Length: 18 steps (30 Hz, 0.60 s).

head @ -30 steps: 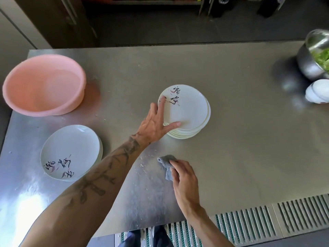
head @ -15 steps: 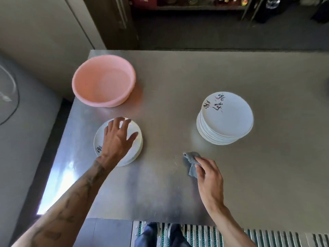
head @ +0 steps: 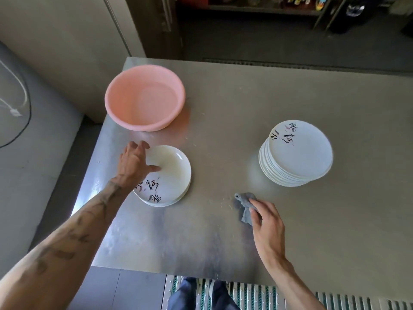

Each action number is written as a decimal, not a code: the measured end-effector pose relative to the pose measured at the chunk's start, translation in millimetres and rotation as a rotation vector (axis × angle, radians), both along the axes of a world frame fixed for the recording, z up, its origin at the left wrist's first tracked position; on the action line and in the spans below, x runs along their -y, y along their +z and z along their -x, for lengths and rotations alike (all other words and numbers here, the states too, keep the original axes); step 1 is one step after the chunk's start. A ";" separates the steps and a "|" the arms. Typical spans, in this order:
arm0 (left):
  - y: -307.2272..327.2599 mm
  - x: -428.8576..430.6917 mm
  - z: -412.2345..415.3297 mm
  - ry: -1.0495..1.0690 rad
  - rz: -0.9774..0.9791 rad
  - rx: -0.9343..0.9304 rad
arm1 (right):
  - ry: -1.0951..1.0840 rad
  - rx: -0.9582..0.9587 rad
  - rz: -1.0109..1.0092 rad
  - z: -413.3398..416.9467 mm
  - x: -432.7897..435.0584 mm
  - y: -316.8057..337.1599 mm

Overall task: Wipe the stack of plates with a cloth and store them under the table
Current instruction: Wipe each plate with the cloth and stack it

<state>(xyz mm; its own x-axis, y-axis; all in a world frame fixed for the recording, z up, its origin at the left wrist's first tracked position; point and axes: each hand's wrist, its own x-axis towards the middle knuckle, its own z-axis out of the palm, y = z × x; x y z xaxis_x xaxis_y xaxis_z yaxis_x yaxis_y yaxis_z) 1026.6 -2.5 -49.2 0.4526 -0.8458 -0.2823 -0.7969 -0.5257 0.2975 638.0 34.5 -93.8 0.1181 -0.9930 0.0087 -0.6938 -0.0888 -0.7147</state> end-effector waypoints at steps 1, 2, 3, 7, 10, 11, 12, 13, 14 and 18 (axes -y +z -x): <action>0.0 2.2 -2.4 0.009 0.000 -0.023 | -0.002 0.001 0.000 -0.8 -0.6 0.5; -0.3 3.7 -5.5 0.018 -0.001 -0.049 | -0.004 -0.001 -0.002 -1.5 -1.0 0.7; -0.4 4.5 -8.4 0.028 -0.006 -0.079 | -0.008 -0.003 -0.006 -2.2 -1.6 1.0; 2.5 2.6 -19.1 0.081 -0.037 -0.180 | -0.020 0.006 -0.005 -5.9 -1.3 1.2; 8.4 -1.0 -20.3 0.069 0.018 -0.197 | -0.022 0.010 0.001 -8.1 -1.1 1.9; 11.9 -1.5 -18.7 0.052 0.045 -0.216 | -0.024 0.015 0.003 -8.5 -0.3 2.9; 16.1 -2.2 -16.1 0.038 0.061 -0.243 | -0.028 0.020 0.004 -8.7 0.0 4.5; 21.0 -2.3 -12.2 0.034 0.068 -0.274 | -0.031 0.026 0.011 -8.6 0.5 6.4; 25.9 -2.1 -7.2 0.041 0.071 -0.309 | -0.034 0.032 0.022 -8.2 1.4 8.5; 37.1 -4.1 32.9 0.110 0.130 -0.462 | -0.063 0.061 0.074 -2.6 6.1 21.2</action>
